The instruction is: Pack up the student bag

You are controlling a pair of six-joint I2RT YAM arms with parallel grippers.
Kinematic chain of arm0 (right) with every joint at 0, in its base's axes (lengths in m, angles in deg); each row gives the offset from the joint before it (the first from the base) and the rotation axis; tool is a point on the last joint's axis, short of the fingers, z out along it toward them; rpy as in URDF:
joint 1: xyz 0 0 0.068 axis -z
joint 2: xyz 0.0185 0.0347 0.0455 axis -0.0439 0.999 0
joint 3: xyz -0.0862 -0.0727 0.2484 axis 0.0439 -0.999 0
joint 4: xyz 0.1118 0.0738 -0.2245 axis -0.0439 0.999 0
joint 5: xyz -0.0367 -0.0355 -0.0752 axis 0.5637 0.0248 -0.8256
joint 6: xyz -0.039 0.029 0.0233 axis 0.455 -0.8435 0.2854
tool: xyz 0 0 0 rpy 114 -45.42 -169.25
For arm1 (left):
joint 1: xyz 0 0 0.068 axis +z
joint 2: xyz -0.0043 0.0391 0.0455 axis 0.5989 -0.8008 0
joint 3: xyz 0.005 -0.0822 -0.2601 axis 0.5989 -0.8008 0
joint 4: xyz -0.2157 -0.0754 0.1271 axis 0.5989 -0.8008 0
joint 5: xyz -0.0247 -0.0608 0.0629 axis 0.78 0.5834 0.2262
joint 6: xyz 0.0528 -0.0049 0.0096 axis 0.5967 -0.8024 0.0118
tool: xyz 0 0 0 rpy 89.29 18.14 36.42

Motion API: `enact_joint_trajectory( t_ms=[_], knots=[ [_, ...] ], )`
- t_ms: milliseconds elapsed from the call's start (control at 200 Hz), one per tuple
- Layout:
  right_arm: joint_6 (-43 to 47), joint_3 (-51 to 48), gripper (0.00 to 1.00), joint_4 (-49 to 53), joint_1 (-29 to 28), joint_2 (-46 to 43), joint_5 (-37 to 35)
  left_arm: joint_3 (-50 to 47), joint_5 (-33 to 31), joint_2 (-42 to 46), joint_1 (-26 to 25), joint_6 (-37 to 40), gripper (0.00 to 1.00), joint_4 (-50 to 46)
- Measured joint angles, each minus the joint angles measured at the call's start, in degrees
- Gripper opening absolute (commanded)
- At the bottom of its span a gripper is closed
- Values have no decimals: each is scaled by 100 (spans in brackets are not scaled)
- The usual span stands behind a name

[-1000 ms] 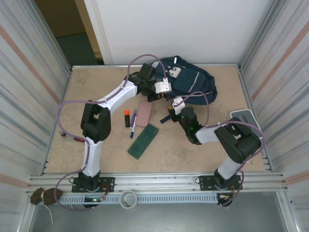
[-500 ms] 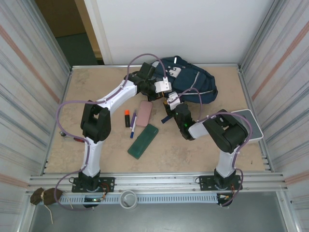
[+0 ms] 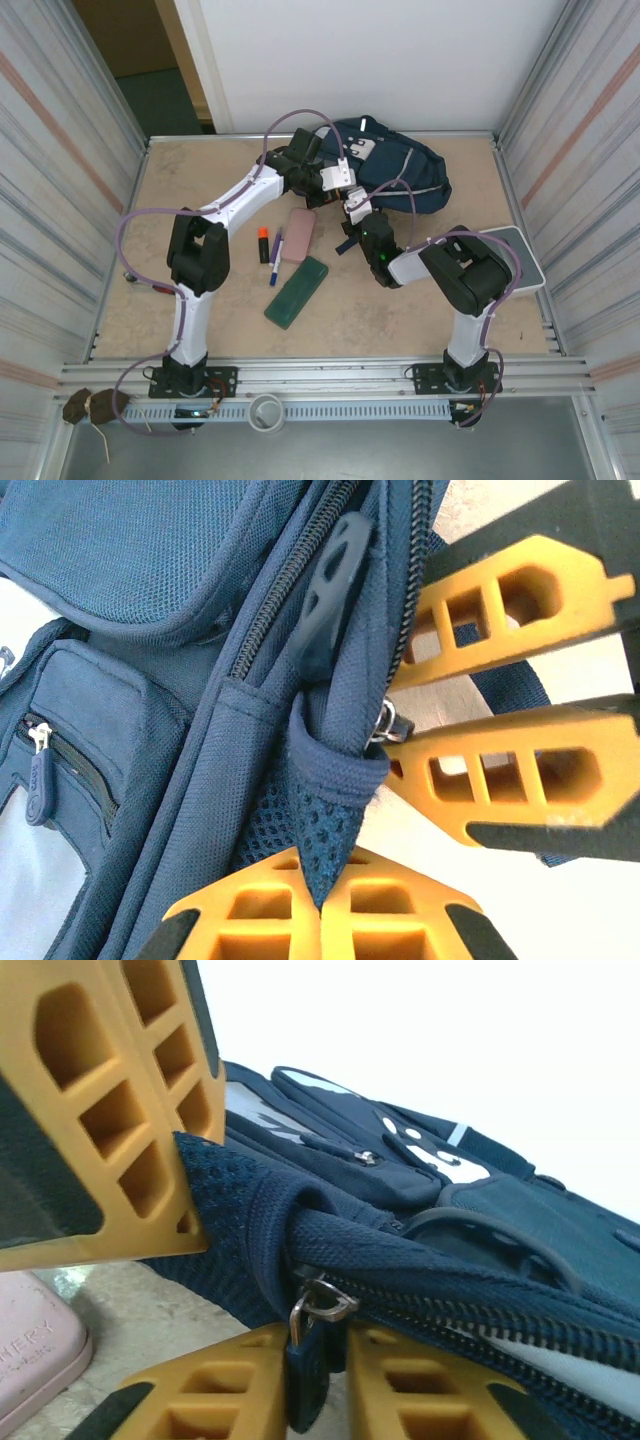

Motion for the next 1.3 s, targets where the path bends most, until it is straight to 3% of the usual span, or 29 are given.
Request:
enact_joint_trajectory(
  t_ms=[180, 466, 651, 792, 1032, 1217, 1303],
  knots=[
    [33, -28, 0, -11, 2, -24, 0, 0, -20, 0, -4, 4, 0, -4],
    [-26, -573, 0, 133, 31, -595, -11, -26, -52, 0, -96, 13, 0, 13],
    [-437, -1014, 0, 800, 166, -1314, -96, -184, -39, 11, -195, 33, 0, 181],
    [-1091, -1410, 0, 1904, 529, -2369, -20, -459, -39, 125, -149, 61, 0, 387],
    [-2398, -1626, 0, 3875, 1537, -4079, 931, -903, -37, 323, -24, 195, 0, 813],
    [-2935, -1320, 0, 4992, 2166, -4266, 1939, -1226, -160, 348, 35, 356, 0, 1121],
    [-3049, -1215, 0, 5217, 2229, -4266, 2433, -1237, -328, 348, 52, 413, 18, 1169]
  ],
)
